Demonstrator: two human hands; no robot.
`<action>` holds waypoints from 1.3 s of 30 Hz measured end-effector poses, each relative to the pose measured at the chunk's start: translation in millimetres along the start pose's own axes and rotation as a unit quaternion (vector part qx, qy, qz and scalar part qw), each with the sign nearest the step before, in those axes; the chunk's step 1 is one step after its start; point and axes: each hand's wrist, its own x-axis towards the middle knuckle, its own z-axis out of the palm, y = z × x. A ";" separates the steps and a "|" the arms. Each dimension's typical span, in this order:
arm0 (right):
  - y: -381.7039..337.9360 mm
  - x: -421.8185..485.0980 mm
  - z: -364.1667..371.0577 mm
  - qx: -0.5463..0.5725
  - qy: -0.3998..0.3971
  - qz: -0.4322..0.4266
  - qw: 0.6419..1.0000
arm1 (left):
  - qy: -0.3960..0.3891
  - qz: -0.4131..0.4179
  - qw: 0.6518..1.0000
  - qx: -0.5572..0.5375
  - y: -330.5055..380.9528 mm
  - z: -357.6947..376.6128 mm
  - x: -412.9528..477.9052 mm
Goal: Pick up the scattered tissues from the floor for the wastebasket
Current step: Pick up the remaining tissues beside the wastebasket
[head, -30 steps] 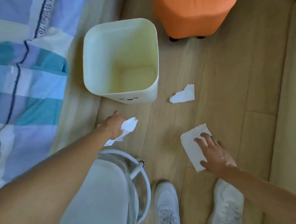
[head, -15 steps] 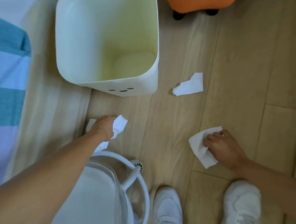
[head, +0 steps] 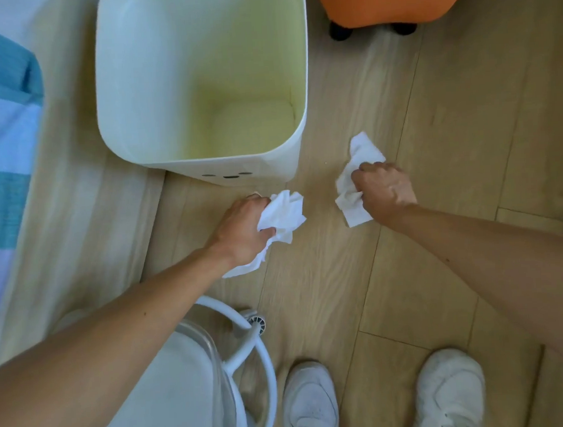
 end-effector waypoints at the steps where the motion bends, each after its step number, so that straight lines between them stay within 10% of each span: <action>1: -2.2 -4.6 -1.1 0.004 -0.023 0.015 1.000 | 0.003 0.003 1.000 -0.016 4.8 0.3 -3.8; 8: 18.2 -53.7 -54.4 0.267 -0.009 0.134 0.954 | 0.039 0.030 0.993 -0.104 65.9 -38.1 -54.4; 13: 44.1 -85.5 -113.7 0.264 -0.026 0.197 0.944 | 0.086 0.015 0.984 -0.155 106.8 -91.6 -100.2; 24: 30.0 -13.3 -10.0 0.123 -0.083 0.009 0.989 | 0.051 -0.022 0.987 -0.152 64.5 -39.2 -85.8; 32: 23.6 -19.2 -4.1 0.182 -0.052 0.105 0.976 | 0.020 -0.045 0.979 -0.200 73.2 -11.2 -96.5; 39: 21.5 -86.2 -160.9 0.495 0.173 0.202 0.827 | 0.176 -0.021 0.943 -0.281 137.3 -104.0 -126.1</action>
